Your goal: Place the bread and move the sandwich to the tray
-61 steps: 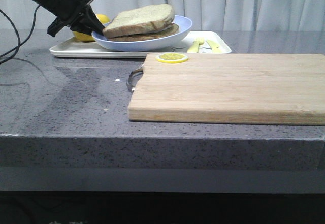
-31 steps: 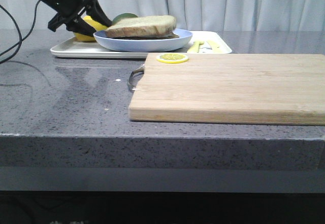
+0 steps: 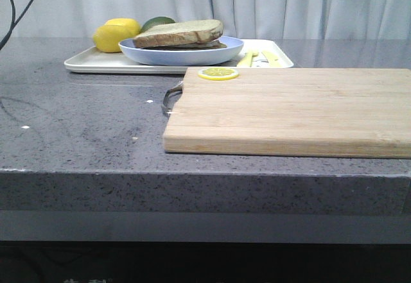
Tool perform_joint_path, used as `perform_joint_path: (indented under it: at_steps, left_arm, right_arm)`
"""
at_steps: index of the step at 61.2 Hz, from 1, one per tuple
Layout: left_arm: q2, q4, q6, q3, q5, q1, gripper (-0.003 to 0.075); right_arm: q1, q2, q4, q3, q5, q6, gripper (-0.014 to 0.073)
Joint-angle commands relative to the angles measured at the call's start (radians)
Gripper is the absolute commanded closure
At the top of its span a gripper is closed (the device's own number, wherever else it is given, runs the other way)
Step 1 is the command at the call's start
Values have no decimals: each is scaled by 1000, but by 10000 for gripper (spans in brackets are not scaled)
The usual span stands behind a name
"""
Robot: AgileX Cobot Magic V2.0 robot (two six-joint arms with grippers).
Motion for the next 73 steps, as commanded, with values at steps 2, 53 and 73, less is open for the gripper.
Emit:
perform_joint_path:
  at_steps: [2,53,73]
  left_arm:
    - [-93,-37,-7,-111,29,4,739]
    - [-785,743,-101,728,25,-97,739]
    - [-1165,750,-137,1349,-241,8,739]
  right_arm:
    - [-4,11,-9,-28,-87,-2,670]
    - [-3,11,-9,-28,-87,-2,670]
    - [-3,11,-9,-28,-87,-2,670]
